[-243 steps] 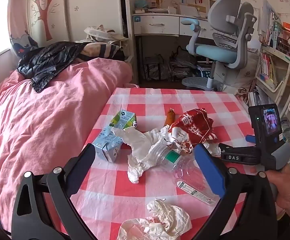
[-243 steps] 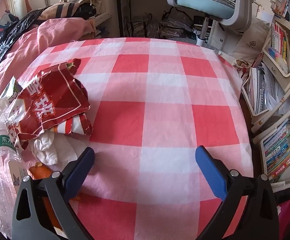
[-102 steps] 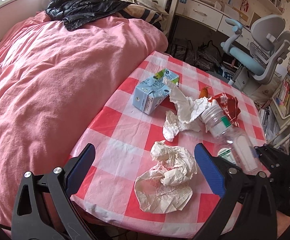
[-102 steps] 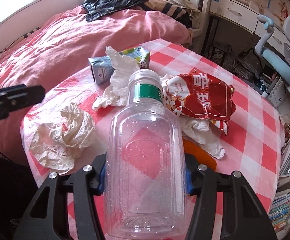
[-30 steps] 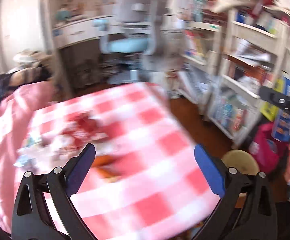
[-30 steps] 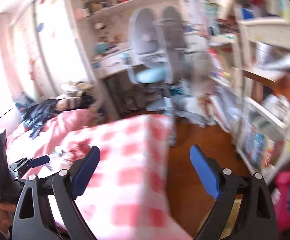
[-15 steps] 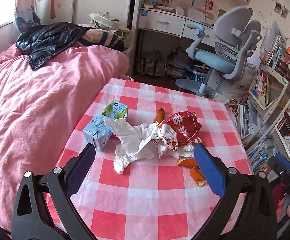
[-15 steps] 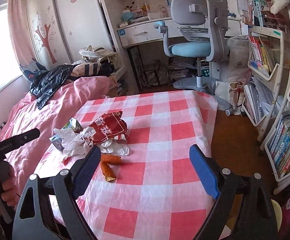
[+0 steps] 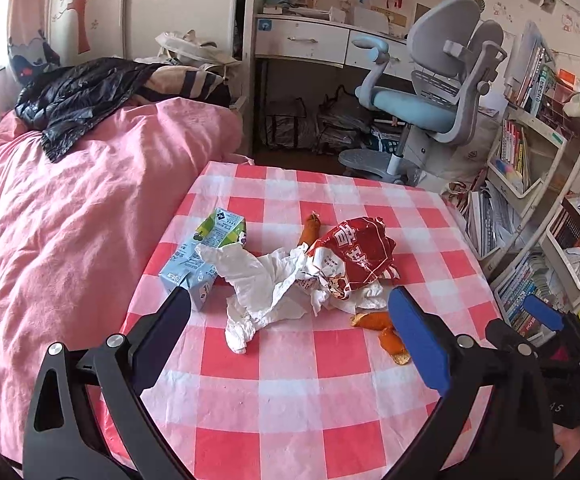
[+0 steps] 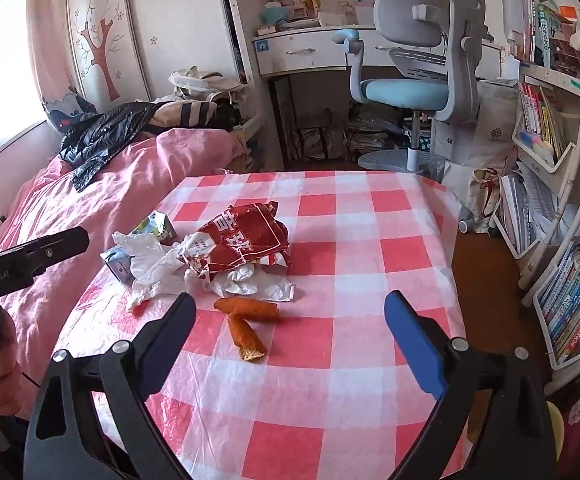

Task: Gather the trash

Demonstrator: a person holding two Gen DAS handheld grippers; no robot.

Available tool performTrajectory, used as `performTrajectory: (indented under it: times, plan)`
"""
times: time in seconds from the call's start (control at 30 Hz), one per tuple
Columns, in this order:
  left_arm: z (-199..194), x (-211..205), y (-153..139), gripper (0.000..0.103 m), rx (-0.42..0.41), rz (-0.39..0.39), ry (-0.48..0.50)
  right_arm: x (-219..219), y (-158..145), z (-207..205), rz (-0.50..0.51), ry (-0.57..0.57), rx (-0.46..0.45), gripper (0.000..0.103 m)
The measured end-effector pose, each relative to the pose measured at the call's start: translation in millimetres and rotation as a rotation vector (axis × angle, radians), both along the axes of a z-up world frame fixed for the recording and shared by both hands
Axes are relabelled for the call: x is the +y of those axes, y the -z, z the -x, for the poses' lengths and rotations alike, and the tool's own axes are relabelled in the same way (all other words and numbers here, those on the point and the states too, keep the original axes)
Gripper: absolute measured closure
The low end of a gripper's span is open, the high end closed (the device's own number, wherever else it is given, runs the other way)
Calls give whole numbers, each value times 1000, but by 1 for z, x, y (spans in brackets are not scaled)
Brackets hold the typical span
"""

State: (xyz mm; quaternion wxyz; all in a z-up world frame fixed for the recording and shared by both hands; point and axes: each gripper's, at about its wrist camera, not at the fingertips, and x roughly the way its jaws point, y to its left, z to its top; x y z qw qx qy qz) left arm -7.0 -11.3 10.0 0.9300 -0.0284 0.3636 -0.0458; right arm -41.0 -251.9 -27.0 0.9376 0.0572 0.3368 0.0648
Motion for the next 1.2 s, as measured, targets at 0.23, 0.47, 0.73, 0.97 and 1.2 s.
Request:
performTrajectory:
  times: [0.23, 0.47, 0.73, 0.97, 1.2]
  plan:
    - [0, 1, 2, 8, 3, -4, 9, 12, 4, -3, 72, -30, 10, 12]
    - [0, 1, 3, 8, 12, -16, 23, 31, 6, -3, 129, -88, 9, 12]
    - [1, -1, 4, 8, 14, -29, 33, 32, 7, -3, 121, -85, 13, 12]
    - [1, -2, 4, 8, 16, -33, 36, 32, 8, -4, 114, -84, 20, 12]
    - [1, -2, 4, 8, 16, -33, 35, 33, 10, -4, 114, -85, 23, 12]
